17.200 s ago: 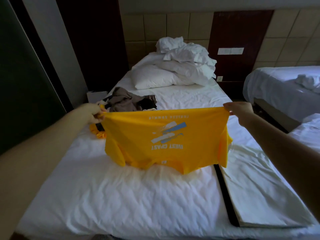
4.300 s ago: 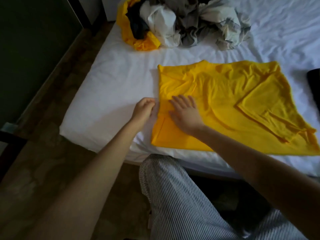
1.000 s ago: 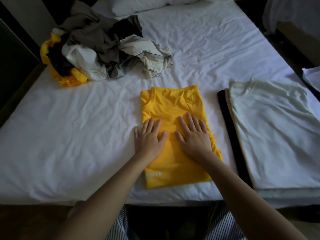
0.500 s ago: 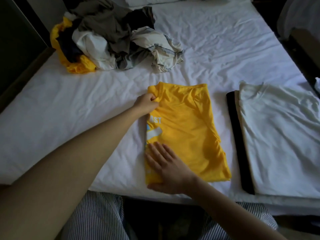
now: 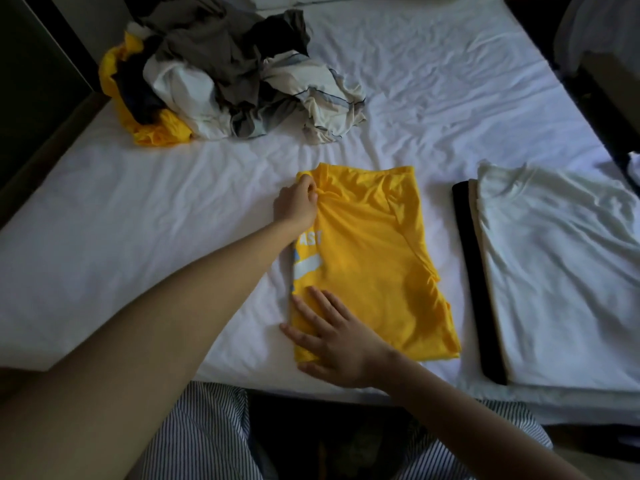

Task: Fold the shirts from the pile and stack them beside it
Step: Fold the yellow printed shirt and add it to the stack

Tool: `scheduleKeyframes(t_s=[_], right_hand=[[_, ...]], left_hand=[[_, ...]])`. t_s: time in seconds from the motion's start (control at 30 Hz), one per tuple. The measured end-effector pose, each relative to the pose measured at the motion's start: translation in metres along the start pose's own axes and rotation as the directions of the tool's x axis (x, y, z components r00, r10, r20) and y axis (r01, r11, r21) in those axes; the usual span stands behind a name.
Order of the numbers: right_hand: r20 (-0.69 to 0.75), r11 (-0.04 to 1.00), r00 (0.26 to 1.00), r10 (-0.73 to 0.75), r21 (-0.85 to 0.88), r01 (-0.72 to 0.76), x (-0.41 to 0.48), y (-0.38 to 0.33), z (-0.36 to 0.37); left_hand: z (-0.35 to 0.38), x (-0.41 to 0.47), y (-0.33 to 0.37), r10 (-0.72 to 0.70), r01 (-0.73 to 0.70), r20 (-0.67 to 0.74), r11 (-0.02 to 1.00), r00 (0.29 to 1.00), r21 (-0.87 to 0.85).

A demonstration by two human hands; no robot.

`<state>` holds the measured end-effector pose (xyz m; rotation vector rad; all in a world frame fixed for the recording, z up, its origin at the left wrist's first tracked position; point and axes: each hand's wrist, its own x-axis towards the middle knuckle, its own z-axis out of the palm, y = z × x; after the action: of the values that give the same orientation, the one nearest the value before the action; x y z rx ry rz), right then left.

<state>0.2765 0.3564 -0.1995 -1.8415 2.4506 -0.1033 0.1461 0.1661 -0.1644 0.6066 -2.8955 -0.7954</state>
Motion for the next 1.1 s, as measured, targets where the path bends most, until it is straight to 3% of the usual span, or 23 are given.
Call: scheduleKeyframes(t_s=[0.07,0.13,0.17,0.2,0.27,0.37,0.5,0.63,0.7,0.77,0.8,0.87,0.97,1.1], right_hand=[[-0.049,0.98,0.997,0.059,0.193,-0.048,-0.002,0.004,-0.014],[-0.217,0.933,0.946,0.241,0.32,-0.164,-0.001,0.017,-0.032],[-0.319,0.907,0.876,0.362,0.337,-0.252,0.0,0.028,-0.039],[-0.381,0.875,0.8,0.464,0.34,-0.345,0.0,0.042,-0.043],[-0.264,0.78,0.738,0.621,0.296,-0.551,-0.006,0.064,-0.047],[-0.019,0.712,0.717,0.697,0.139,-0.688,-0.021,0.079,-0.033],[0.056,0.694,0.701,0.711,0.105,-0.712,-0.023,0.082,-0.03],[-0.04,0.679,0.687,0.726,0.208,-0.704,-0.015,0.091,-0.046],[-0.142,0.669,0.658,0.739,0.264,-0.695,-0.009,0.104,-0.059],[-0.184,0.64,0.619,0.764,0.341,-0.689,0.001,0.121,-0.068],[-0.192,0.622,0.598,0.778,0.374,-0.688,0.008,0.131,-0.07],[-0.176,0.583,0.564,0.807,0.395,-0.71,0.023,0.145,-0.074],[-0.124,0.539,0.539,0.833,0.395,-0.744,0.041,0.165,-0.071],[-0.076,0.449,0.467,0.881,0.449,-0.773,0.05,0.188,-0.062]], left_hand=[[0.006,-0.024,0.005,0.088,-0.077,-0.137,0.994,0.987,0.079],[0.009,-0.049,0.011,0.355,-0.321,-0.262,0.933,0.897,0.165],[0.012,-0.06,0.013,0.461,-0.424,-0.224,0.884,0.859,0.197],[0.014,-0.071,0.017,0.512,-0.49,-0.079,0.849,0.855,0.198],[0.022,-0.091,0.024,0.458,-0.522,0.277,0.819,0.845,0.237],[0.036,-0.092,0.027,0.368,-0.489,0.365,0.805,0.855,0.335],[0.025,-0.054,0.019,0.276,-0.378,0.333,0.876,0.902,0.298],[0.018,-0.023,0.019,0.246,-0.307,0.282,0.93,0.927,0.201],[0.016,-0.016,0.023,0.242,-0.243,0.056,0.97,0.969,0.017],[0.012,-0.006,0.027,0.078,-0.114,-0.187,0.975,0.979,-0.193],[0.008,-0.001,0.028,-0.04,-0.018,-0.21,0.963,0.977,-0.27],[0.004,0.011,0.027,-0.189,0.152,-0.1,0.943,0.977,-0.296],[0.0,0.02,0.027,-0.143,0.145,0.025,0.962,0.989,-0.232],[-0.005,0.026,0.037,0.088,-0.09,-0.021,0.974,0.996,-0.209]])
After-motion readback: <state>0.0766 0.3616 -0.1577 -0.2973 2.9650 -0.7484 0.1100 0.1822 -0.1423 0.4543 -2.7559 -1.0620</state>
